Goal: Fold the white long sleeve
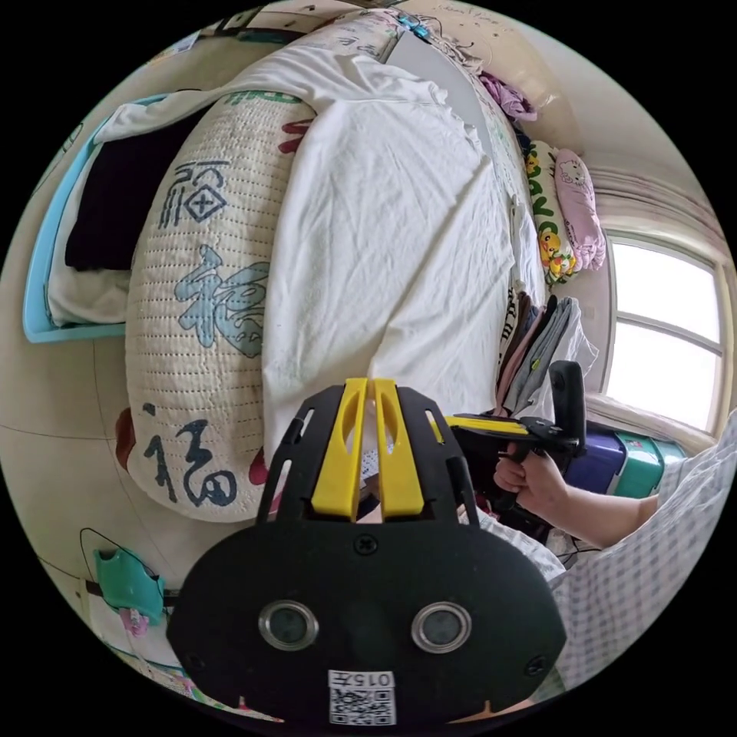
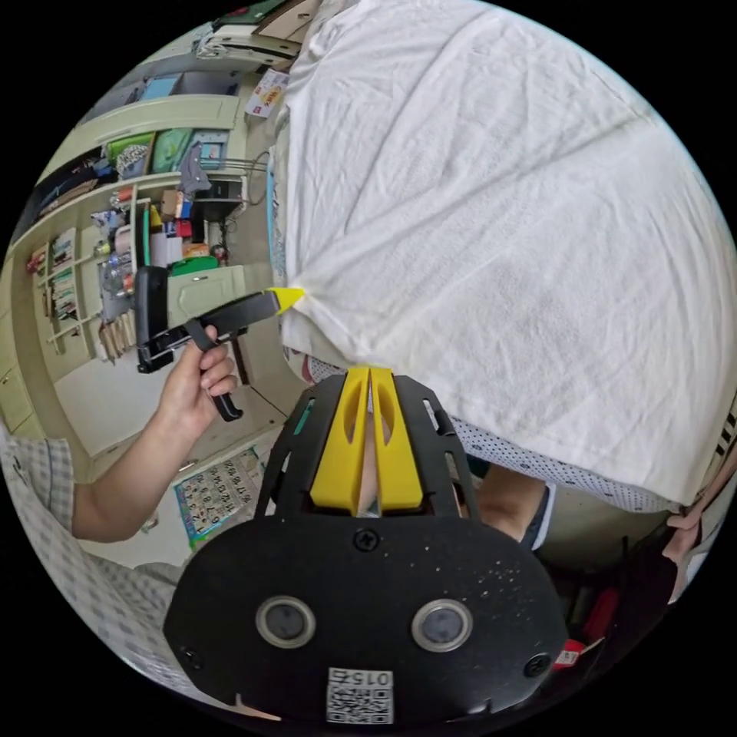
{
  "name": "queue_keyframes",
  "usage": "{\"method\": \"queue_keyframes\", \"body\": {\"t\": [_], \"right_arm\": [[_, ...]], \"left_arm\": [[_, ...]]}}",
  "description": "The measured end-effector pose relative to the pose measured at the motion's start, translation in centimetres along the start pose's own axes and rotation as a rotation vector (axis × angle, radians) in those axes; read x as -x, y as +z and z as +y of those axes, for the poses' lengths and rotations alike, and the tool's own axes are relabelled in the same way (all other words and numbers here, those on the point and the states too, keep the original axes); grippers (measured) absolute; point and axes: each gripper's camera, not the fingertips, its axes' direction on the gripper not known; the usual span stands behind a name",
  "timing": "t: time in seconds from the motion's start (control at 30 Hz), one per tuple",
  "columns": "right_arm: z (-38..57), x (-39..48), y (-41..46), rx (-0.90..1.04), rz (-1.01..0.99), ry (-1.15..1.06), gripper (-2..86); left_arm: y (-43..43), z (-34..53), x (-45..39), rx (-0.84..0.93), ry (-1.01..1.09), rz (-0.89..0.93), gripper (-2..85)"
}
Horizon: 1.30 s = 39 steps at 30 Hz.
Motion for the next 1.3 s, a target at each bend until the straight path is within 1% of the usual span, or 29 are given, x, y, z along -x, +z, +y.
{"method": "queue_keyframes", "body": {"t": [0.07, 0.17, 0.3, 0.47, 0.6, 0.73, 0.8, 0.87, 0.9, 1.0, 1.07, 1.1, 1.17, 1.2, 1.27, 1.3], "right_arm": [[-1.2, 0.1, 1.0, -0.002, -0.009, 0.013, 5.9], [-2.8, -0.3, 3.0, 0.026, -0.014, 0.070, 8.3], [-3.7, 0.1, 4.5, 0.048, 0.040, 0.088, 5.0], [-3.8, 0.9, 5.4, 0.051, 0.067, 0.065, 2.0], [-4.8, 0.7, 7.7, 0.078, 0.119, 0.060, 1.9], [-5.5, 1.1, 9.2, 0.101, 0.138, 0.014, 3.9], [-5.5, 1.1, 9.4, 0.135, 0.142, 0.008, 5.2], [-5.5, 1.1, 9.0, 0.166, 0.187, -0.002, 5.5], [-5.5, 1.2, 8.8, 0.168, 0.198, -0.013, 5.5], [-6.5, 2.1, 7.3, 0.143, 0.276, -0.079, 5.2], [-8.8, 3.8, 6.2, 0.096, 0.323, -0.146, 4.9], [-9.5, 4.3, 6.0, 0.081, 0.338, -0.161, 4.9], [-13.1, 7.4, 5.8, 0.013, 0.391, -0.259, 4.9], [-14.1, 8.2, 5.9, -0.004, 0.404, -0.287, 4.9], [-18.1, 11.8, 6.7, -0.082, 0.432, -0.419, 4.7], [-19.2, 12.6, 6.9, -0.103, 0.431, -0.447, 4.5]], "left_arm": [[0.1, -0.1, 0.8, 0.023, 0.025, -0.034, 1.2], [-0.1, -0.2, 2.1, 0.044, 0.020, -0.029, 2.7], [-1.0, -0.1, 3.4, 0.045, 0.012, -0.016, 2.0], [-2.3, -0.1, 4.3, 0.076, 0.068, -0.021, 0.0], [-2.5, -0.3, 5.4, 0.085, 0.052, -0.046, -0.1], [-3.1, -0.5, 6.5, 0.087, 0.037, -0.073, 0.8], [-3.8, -0.6, 7.2, 0.092, 0.029, -0.046, 1.6], [-5.3, -0.7, 9.1, 0.084, -0.016, 0.044, 2.9], [-6.0, -0.7, 9.6, 0.066, -0.037, 0.044, 3.1], [-10.3, -0.8, 12.7, -0.082, -0.143, 0.048, 4.1], [-13.7, -1.3, 15.7, -0.230, -0.248, 0.083, 5.8], [-14.4, -1.5, 16.5, -0.266, -0.276, 0.096, 6.3], [-16.7, -2.5, 20.0, -0.405, -0.386, 0.188, 7.8], [-17.1, -2.8, 20.9, -0.440, -0.409, 0.218, 8.0], [-18.3, -4.8, 24.4, -0.565, -0.489, 0.314, 8.7], [-18.4, -5.4, 25.3, -0.590, -0.512, 0.337, 8.8]]}}
